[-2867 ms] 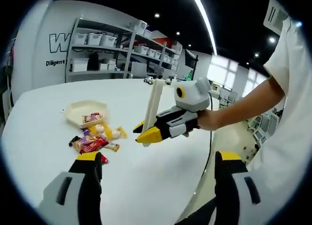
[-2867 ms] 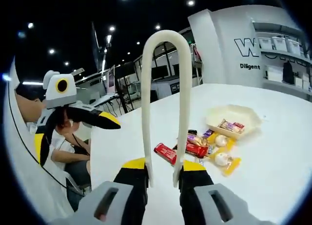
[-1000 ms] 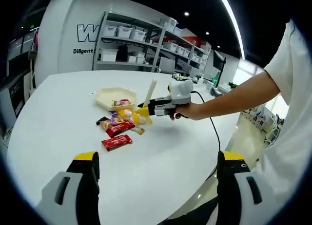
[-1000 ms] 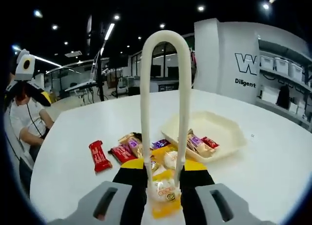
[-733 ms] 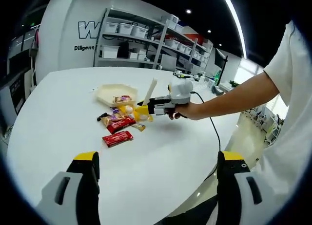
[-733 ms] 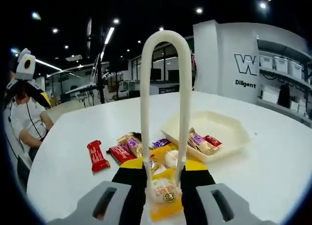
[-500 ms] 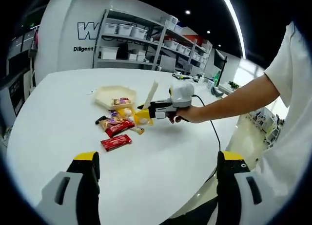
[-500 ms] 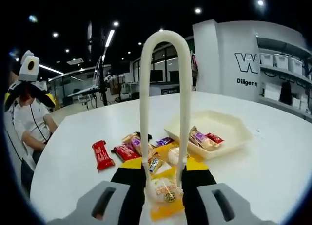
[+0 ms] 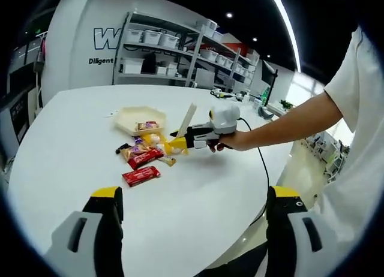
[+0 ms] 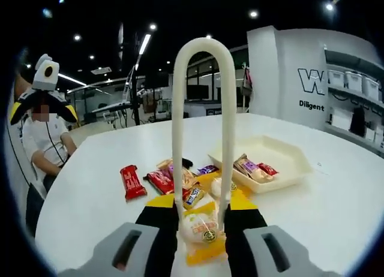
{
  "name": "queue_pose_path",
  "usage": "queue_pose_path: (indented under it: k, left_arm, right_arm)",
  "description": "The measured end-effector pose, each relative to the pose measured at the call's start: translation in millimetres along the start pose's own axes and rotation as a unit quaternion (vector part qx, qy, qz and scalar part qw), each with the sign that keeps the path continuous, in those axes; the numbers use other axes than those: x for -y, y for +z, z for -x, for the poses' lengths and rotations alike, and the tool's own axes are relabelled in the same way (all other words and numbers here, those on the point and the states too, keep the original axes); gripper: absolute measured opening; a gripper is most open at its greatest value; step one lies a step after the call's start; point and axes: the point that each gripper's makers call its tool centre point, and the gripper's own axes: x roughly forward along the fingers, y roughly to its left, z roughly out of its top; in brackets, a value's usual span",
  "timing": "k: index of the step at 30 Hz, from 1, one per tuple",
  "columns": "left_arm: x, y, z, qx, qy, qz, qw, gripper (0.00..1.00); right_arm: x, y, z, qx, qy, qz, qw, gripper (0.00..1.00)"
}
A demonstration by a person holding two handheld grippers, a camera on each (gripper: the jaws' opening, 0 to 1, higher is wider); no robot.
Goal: Place the target food into the container with the food tongs after gripping and lifting it, then release it inside without dropping or visibly crushing the food.
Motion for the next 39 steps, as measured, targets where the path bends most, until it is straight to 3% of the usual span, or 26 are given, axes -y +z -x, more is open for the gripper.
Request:
queue_pose_path:
  k: [10, 17, 25, 29, 39]
  left_arm:
    - [0.3, 2.0, -1.2, 0.001, 0.001, 0.003, 1.0, 0.97]
    - [2.3, 2.3, -3.9, -0.001, -0.002, 0.004, 1.0, 0.97]
    - [2.7, 2.3, -5.8, -0.001, -0.005, 0.004, 1.0, 0.97]
    - [2.4, 5.8, -4.9, 0.002, -0.006, 0.002, 1.0, 0.97]
    - [0.8, 12.5, -3.8, 0.016, -0.005, 0.001, 0.9999, 0.97]
  right_arm:
    - [-2.2, -8.2, -2.6, -0.015, 0.005, -0.014, 0.9998, 0.22]
    - [-2.2, -11.8, -0.6, -0.022, 0.005, -0.019, 0.9996, 0.15]
    - [7.2, -6.3, 0.2, -0.025, -0.02, -0.098, 0.9947, 0.08]
    - [7.2, 3.5, 5.4, -0.015, -0.028, -0.1, 0.9944, 0.08]
    - [26.9, 58.1, 5.5, 0.036, -0.045, -0.091, 0.9942, 0.09]
